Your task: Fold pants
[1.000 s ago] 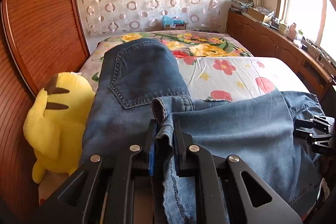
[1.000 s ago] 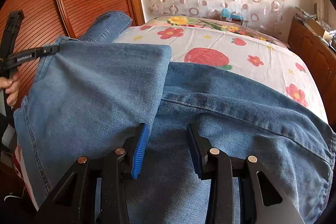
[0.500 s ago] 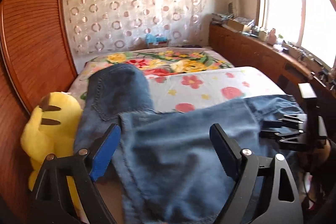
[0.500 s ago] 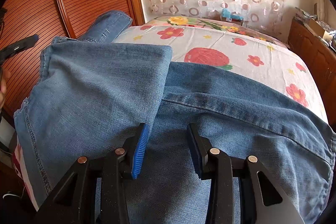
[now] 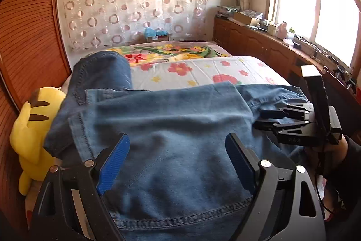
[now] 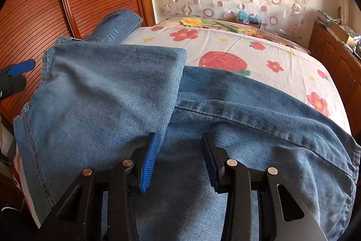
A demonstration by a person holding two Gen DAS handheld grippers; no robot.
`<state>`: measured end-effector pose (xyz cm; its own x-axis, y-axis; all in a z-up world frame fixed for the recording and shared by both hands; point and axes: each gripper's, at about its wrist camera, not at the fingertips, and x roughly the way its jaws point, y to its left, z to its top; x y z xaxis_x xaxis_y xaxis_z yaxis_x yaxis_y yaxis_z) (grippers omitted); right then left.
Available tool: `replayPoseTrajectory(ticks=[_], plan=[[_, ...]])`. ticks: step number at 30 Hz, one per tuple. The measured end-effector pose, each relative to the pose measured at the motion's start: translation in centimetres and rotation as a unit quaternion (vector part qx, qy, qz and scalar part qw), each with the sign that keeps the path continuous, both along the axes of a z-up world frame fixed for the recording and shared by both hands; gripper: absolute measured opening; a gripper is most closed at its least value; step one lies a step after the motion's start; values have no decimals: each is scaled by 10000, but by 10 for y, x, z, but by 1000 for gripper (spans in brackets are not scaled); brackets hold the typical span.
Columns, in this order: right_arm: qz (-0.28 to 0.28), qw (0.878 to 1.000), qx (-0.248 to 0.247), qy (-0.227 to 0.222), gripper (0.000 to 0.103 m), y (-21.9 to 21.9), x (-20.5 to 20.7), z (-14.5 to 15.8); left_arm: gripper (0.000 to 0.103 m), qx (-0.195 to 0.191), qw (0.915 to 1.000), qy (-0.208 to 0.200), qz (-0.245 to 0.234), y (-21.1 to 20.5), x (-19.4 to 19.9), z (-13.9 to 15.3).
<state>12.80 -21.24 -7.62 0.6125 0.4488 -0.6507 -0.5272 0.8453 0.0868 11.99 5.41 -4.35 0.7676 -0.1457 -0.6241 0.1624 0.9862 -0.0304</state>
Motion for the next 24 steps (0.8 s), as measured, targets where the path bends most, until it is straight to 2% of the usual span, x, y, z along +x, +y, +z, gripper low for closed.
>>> replayPoseTrajectory(ticks=[8,13,19,24], plan=[[-3,10000,7,2,42,0,0,-1,87,-2,9999,14,-155,-18,-7,-5],[-102,9997,209,89,42,-17,-4,4,87,-24,9996,51,-285,-29,-11,-13],[-608,9973,402,-127,42,-76,-29,19,87,-86,9989,161,-430,-45,-13,-25],[-1222,9919,268,-210,42,-132,-55,10,87,-113,9982,255,-538,-56,-14,-30]])
